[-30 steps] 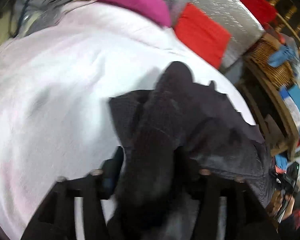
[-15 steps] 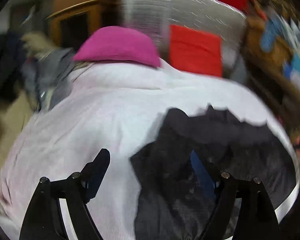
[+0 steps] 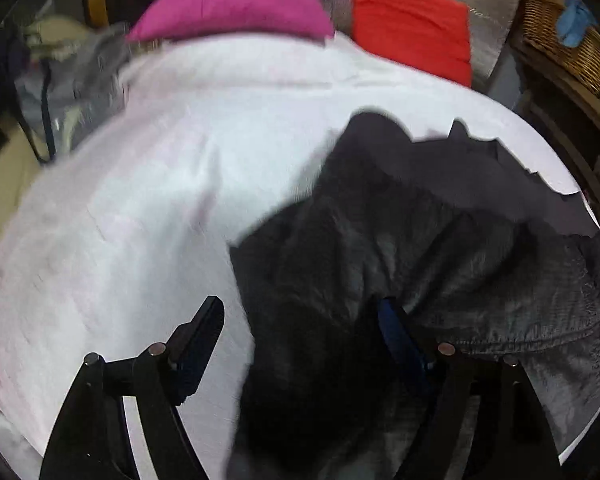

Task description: Fold large clothes

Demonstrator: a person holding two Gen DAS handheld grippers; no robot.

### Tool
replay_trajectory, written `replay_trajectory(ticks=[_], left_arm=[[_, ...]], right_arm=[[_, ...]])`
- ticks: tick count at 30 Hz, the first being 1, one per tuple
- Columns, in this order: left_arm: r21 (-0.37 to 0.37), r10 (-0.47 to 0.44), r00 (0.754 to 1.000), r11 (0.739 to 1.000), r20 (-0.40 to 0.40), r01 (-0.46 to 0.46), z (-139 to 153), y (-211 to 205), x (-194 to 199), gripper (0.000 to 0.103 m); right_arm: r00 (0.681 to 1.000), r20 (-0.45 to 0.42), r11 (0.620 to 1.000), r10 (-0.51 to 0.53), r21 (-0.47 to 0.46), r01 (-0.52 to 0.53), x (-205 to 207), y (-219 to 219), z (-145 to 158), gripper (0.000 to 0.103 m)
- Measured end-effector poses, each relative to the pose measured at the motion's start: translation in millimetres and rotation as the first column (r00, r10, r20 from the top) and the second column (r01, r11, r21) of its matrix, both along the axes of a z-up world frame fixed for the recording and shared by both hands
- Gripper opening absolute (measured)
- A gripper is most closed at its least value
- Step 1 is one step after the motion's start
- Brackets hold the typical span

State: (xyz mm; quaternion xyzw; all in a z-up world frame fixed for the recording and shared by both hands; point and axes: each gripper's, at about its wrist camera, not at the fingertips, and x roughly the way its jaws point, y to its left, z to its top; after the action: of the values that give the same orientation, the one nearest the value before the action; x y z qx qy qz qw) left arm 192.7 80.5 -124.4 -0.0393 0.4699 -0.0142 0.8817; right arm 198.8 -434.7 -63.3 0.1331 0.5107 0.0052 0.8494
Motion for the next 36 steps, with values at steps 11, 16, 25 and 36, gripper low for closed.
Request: replay_trajectory(ticks=[11, 16, 25, 36], left_arm=[[-0.096, -0.084, 0.988, 0.993, -0.13, 0.072, -13.4, -6.6, 67.0, 0.027], [-0.164, -0.008, 0.987, 0.986, -0.158, -0.018, -30.0, 11.2, 70.8, 0.022], [-0.07, 0.144, 0.988, 0.988, 0.056, -0.14, 46.2, 16.1, -7.0, 0.062], [0.083, -0.012, 0.97, 0.997, 0.242, -0.009, 49.5, -133.0, -125.9, 0.081]], right_arm=[[0.999, -0.045, 0.999, 0.028, 0.027, -0.027, 59.1, 5.8, -16.8, 0.014], [0.997, -0.069, 0.999, -0.022, 0.023, 0.024, 61.3, -9.3, -33.5, 0.014], [0.982, 0.157, 0.995, -0.103, 0.032, 0.099, -12.6, 5.1, 43.4, 0.072], [0.954, 0.289, 0.995, 0.085, -0.069, -0.067, -115.5, 159.6, 10.0, 0.075]])
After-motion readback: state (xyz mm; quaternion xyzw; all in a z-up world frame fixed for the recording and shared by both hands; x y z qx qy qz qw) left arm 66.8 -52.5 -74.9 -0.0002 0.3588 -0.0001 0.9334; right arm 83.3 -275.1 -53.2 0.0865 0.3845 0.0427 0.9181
